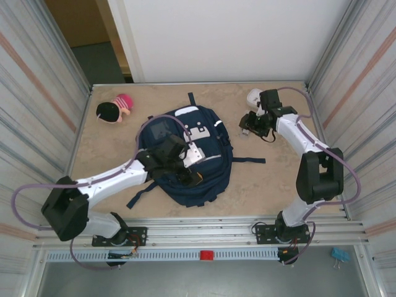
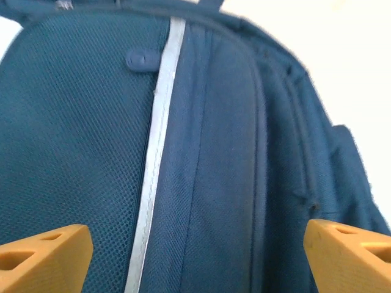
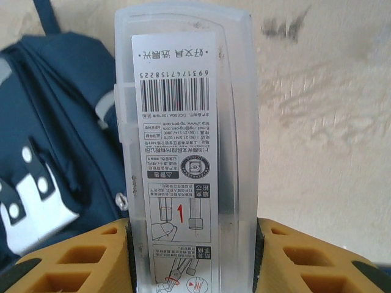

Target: Pack the student bag

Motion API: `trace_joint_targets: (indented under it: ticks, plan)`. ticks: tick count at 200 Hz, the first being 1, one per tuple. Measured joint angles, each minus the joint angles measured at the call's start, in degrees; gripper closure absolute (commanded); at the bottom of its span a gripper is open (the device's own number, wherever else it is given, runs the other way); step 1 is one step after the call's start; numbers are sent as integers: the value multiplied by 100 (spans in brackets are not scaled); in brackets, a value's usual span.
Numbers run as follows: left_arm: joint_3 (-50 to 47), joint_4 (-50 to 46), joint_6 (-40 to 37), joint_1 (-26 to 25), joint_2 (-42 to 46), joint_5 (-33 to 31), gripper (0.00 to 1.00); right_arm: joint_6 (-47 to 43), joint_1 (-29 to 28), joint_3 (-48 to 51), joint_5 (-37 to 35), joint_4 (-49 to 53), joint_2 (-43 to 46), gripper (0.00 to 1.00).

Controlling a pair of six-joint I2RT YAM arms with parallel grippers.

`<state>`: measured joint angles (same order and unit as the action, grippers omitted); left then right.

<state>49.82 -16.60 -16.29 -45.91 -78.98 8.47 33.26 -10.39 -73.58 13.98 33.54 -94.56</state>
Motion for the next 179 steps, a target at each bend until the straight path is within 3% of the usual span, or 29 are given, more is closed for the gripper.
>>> trace_joint_targets:
  ticks: [62,85,104,116,179]
  plan:
    - [160,79,37,-76,-433,-1172,36,83,-2,516,210,0,490,57]
    - [157,273,133,-68,-299,-1390,58,85,-2,525,256,9,584,57]
    - [157,391,205,-66,-151,-1517,84,129,-2,570,302,17,632,57]
    - [157,446,262,-66,-76,-1578,93,227,-9,625,387,37,688,57]
    - [374,511,1217,7,197,-1609,96,1062,-326,1517,1196,74,1784,56]
